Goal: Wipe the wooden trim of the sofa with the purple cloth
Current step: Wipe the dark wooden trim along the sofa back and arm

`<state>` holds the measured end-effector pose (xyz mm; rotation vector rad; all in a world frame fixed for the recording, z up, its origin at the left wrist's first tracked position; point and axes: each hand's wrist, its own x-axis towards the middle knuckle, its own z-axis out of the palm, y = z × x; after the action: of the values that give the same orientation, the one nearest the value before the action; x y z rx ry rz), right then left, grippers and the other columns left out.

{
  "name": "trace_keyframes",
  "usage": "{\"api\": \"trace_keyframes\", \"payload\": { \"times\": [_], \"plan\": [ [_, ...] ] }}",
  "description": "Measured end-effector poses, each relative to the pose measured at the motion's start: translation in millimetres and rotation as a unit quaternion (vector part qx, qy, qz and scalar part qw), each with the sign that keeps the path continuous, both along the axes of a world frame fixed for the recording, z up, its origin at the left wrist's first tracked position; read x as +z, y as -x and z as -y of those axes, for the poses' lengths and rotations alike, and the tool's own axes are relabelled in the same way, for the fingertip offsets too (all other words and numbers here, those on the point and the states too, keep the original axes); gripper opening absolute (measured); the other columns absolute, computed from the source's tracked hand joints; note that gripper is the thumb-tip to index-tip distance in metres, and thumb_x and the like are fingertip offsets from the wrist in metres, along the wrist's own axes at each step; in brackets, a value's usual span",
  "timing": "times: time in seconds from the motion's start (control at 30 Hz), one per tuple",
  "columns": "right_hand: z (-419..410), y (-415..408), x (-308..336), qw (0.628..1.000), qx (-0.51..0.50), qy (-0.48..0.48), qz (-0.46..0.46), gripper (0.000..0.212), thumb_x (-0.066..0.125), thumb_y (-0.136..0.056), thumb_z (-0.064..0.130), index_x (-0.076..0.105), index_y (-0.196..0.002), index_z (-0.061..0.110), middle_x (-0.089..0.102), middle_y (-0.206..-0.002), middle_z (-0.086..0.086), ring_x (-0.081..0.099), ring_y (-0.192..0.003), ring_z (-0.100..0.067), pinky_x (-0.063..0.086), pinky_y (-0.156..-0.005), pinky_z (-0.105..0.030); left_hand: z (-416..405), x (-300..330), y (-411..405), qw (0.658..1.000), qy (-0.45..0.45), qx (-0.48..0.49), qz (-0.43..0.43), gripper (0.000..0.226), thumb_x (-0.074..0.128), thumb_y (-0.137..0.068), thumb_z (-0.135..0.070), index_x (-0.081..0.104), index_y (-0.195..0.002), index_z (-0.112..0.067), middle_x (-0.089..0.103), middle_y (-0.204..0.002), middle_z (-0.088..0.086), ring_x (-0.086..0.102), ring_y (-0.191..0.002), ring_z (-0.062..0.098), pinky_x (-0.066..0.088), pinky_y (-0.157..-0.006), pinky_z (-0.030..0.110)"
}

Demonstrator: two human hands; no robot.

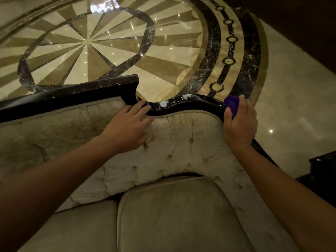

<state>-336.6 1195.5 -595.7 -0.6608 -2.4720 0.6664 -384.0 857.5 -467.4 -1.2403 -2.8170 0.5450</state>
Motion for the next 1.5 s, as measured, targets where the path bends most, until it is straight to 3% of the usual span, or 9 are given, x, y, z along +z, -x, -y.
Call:
{"api": "trace_keyframes", "payload": {
  "times": [0.13,0.3,0.5,0.63,0.73,0.87,1.13,1.33,1.5],
  "plan": [
    [8.4,11.7,9.0,0.999,0.012,-0.041,0.004,0.063,0.041,-0.107,0.046,0.038,-0.158,0.009,0.045,-0.159,-0.018,0.043,-0.145,-0.039,0.041,-0.112,-0.055,9.6,0.3,-5.9,0.995,-0.095,-0.024,0.0,0.035,0.062,-0.097,-0.026,0.069,-0.127,-0.009,0.053,-0.152,0.022,0.041,-0.148,0.042,0.04,-0.113,0.056],
    [25.7,32.0,22.7,0.995,0.055,-0.086,0.016,0.063,0.043,-0.107,0.046,0.035,-0.159,0.012,0.043,-0.161,-0.013,0.038,-0.149,-0.036,0.038,-0.116,-0.056,17.6,18.5,-12.7,0.974,-0.227,-0.026,-0.01,0.035,0.059,-0.094,-0.018,0.069,-0.125,-0.006,0.054,-0.147,0.023,0.045,-0.143,0.042,0.047,-0.108,0.057],
    [47.4,49.5,32.5,0.987,0.104,-0.121,0.015,0.065,0.045,-0.105,0.046,0.036,-0.158,0.01,0.043,-0.162,-0.014,0.037,-0.151,-0.035,0.033,-0.118,-0.056,13.5,42.0,-8.3,0.94,-0.312,-0.051,-0.128,0.04,0.064,-0.09,-0.015,0.068,-0.129,-0.007,0.049,-0.152,0.025,0.033,-0.151,0.044,0.029,-0.119,0.065],
    [56.7,60.8,36.5,0.984,0.123,-0.128,0.021,0.063,0.044,-0.104,0.047,0.04,-0.156,0.013,0.048,-0.158,-0.012,0.041,-0.148,-0.033,0.033,-0.118,-0.053,21.9,42.4,7.2,0.951,-0.239,0.13,-0.149,0.064,0.046,-0.1,-0.045,0.038,-0.157,-0.016,0.034,-0.166,0.016,0.019,-0.158,0.039,0.012,-0.124,0.067],
    [68.2,69.2,41.2,0.982,0.126,-0.137,0.026,0.062,0.043,-0.103,0.048,0.044,-0.153,0.013,0.051,-0.155,-0.011,0.044,-0.144,-0.033,0.035,-0.114,-0.053,22.4,32.2,14.5,0.948,-0.179,0.224,-0.137,0.073,0.034,-0.101,-0.056,0.025,-0.161,-0.016,0.033,-0.165,0.016,0.023,-0.156,0.039,0.01,-0.124,0.066],
    [92.0,77.4,46.0,0.978,0.15,-0.141,0.033,0.06,0.044,-0.102,0.045,0.046,-0.152,0.013,0.053,-0.153,-0.01,0.045,-0.142,-0.031,0.036,-0.113,-0.053,18.3,33.3,18.8,0.951,-0.17,0.221,-0.135,0.072,0.036,-0.097,-0.051,0.028,-0.158,-0.016,0.038,-0.158,0.017,0.033,-0.148,0.041,0.019,-0.119,0.069],
    [176.5,83.0,50.7,0.965,0.229,-0.124,0.02,0.052,0.047,-0.102,0.041,0.054,-0.147,0.015,0.058,-0.149,-0.006,0.05,-0.138,-0.03,0.032,-0.115,-0.05,21.4,39.4,19.3,0.962,-0.131,0.214,-0.104,0.08,0.033,-0.091,-0.053,0.023,-0.16,-0.013,0.034,-0.16,0.019,0.031,-0.149,0.041,0.017,-0.119,0.071],
    [200.9,84.5,52.3,0.973,0.229,-0.023,-0.026,0.047,0.049,-0.104,0.037,0.059,-0.144,0.016,0.064,-0.143,-0.005,0.056,-0.131,-0.028,0.036,-0.11,-0.047,23.9,42.1,20.6,0.965,-0.14,0.208,-0.077,0.078,0.03,-0.093,-0.052,0.021,-0.161,-0.015,0.031,-0.163,0.016,0.024,-0.153,0.039,0.013,-0.122,0.07],
    [232.6,87.4,79.4,0.961,0.2,0.181,-0.057,0.044,0.045,-0.099,0.032,0.064,-0.136,0.016,0.071,-0.13,-0.006,0.06,-0.118,-0.031,0.041,-0.097,-0.044,19.8,43.5,22.0,0.96,-0.154,0.223,-0.066,0.077,0.032,-0.092,-0.05,0.021,-0.16,-0.016,0.032,-0.161,0.016,0.023,-0.153,0.04,0.01,-0.122,0.07]
  ]
}}
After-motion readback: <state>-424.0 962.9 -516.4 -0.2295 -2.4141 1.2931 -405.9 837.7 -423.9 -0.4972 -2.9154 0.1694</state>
